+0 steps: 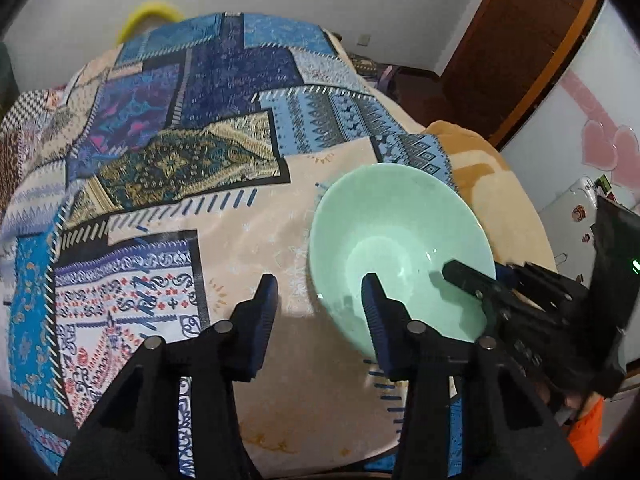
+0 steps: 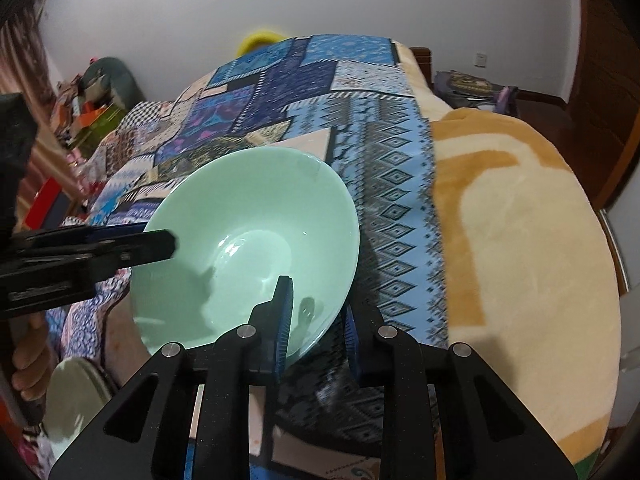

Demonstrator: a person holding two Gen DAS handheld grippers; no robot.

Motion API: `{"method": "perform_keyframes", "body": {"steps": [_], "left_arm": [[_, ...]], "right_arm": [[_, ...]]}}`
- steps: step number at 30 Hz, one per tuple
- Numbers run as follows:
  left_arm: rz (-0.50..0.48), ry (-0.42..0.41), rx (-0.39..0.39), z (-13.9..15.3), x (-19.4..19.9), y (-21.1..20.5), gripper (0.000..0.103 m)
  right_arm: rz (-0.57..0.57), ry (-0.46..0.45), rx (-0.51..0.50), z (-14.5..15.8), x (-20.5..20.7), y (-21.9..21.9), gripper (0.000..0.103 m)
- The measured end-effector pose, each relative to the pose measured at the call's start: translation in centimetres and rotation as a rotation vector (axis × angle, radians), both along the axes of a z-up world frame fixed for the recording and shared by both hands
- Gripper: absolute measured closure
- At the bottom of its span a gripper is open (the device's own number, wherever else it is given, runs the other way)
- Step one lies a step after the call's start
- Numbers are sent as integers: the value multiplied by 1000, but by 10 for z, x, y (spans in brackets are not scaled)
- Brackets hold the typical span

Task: Organize plates and bowls
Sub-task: 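Lift the mint green bowl with both tools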

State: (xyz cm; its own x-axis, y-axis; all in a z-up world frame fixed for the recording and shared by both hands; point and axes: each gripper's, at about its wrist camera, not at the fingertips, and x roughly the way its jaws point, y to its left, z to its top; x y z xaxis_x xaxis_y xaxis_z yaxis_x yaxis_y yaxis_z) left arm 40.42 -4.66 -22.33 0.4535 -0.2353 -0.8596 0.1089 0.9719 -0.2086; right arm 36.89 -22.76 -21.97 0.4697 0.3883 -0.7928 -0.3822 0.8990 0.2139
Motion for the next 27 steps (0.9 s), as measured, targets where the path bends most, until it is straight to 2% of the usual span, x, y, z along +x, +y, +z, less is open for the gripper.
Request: {"method": "perform_keyframes", "body": {"steps": [3, 6, 9, 13, 21, 27], "left_arm": [[-3, 19, 15, -9, 4, -2, 67], [-16, 41, 20, -18, 7, -7, 79], [-21, 52, 29, -23, 10, -10, 86], [-26, 36, 59, -24, 11, -15, 87], [-30, 36, 63, -24, 8, -15, 89], [-33, 10, 63, -9, -9, -17, 89]], "right_arm": [[-11, 16, -9, -1, 5, 3, 81], [-30, 18, -17, -3, 12, 4, 81], [-47, 13, -38, -7, 16, 6, 81], [-41, 17, -37, -9, 15, 9, 84], [-49, -8, -39, 5, 0, 6, 85], [-63, -25, -26, 23, -17, 4, 86]]}}
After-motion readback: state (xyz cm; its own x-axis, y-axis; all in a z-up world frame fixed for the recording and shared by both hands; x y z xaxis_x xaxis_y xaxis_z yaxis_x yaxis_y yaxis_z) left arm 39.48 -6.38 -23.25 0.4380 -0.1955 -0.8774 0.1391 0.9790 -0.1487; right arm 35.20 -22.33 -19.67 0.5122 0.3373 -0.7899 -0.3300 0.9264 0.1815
